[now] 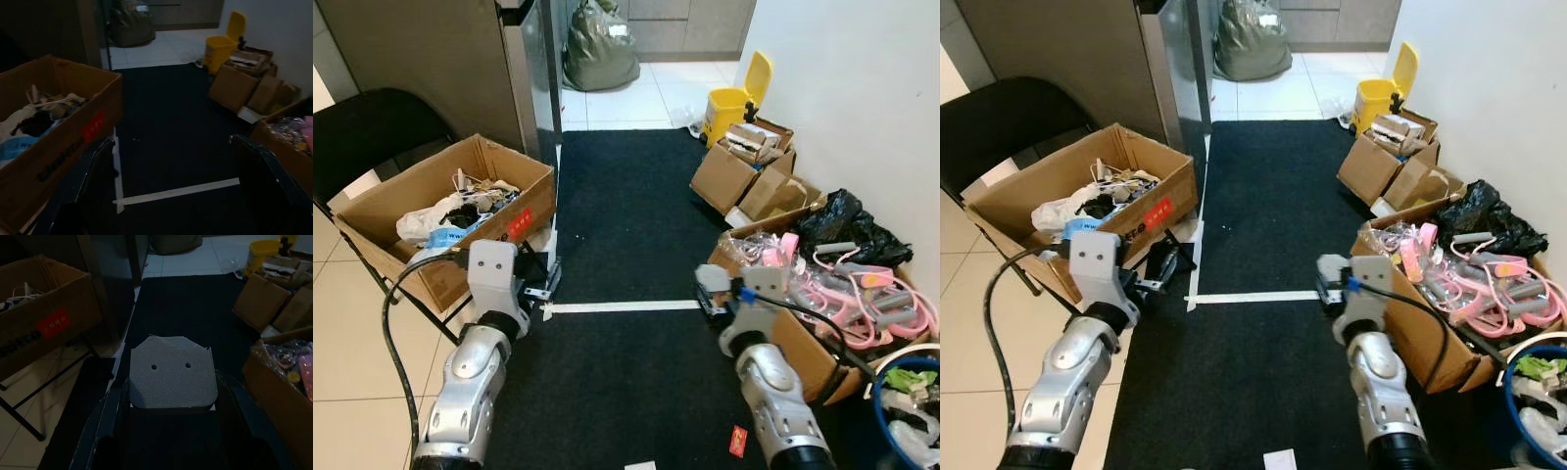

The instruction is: Picking trash to rubbish bin

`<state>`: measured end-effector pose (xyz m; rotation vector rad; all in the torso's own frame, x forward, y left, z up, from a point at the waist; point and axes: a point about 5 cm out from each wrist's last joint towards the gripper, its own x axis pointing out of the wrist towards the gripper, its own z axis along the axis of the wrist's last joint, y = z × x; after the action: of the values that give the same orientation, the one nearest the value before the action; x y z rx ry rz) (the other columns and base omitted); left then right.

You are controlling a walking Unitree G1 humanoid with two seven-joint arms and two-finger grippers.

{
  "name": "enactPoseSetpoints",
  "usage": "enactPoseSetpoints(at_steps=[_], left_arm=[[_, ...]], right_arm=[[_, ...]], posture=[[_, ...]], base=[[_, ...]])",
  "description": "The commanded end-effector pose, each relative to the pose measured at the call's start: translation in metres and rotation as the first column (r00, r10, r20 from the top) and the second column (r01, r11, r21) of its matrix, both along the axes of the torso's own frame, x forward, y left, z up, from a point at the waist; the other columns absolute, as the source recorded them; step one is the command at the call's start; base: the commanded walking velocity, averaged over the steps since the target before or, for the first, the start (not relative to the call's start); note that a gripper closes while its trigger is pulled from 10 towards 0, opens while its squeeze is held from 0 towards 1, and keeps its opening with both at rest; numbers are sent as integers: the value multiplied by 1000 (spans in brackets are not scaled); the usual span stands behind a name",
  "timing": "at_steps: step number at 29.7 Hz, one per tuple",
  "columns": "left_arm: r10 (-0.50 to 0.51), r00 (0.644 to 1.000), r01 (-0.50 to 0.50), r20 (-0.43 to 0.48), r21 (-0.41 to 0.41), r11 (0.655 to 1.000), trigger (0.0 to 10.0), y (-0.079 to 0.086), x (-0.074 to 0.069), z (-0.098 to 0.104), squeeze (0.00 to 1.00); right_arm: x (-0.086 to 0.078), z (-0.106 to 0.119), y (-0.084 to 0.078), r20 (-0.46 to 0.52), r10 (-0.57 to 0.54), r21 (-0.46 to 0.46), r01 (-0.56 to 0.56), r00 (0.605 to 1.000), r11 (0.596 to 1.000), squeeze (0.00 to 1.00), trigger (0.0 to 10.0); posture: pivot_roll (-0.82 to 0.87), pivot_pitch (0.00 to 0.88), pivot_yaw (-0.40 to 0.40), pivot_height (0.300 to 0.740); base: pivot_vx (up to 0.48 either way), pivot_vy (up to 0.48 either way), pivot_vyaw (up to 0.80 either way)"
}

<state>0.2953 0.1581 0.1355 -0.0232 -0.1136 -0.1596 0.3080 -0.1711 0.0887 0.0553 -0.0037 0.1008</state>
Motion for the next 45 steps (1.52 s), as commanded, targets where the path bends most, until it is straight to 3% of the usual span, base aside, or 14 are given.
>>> enactPoseSetpoints(at_steps=[1,23,45], left_arm=[[0,1000,0,-26,9,1000,10000,0,0,-5,0],[6,1000,-6,-29,-1,1000,10000,-1,1,-7,0],[16,999,-17,-29,-8,1000,10000,-1,1,-7,0]], right_arm=[[-2,-6,-5,-32,-18,-10,17,999,1000,0,10000],[7,8,-3,36,-40,21,39,999,999,0,10000],[14,13,-1,39,-23,13,23,999,1000,0,10000]], posture=[[58,119,26,740],[53,121,16,740],[51,125,10,740]], base=[[281,0,0],[282,0,0],[283,0,0]])
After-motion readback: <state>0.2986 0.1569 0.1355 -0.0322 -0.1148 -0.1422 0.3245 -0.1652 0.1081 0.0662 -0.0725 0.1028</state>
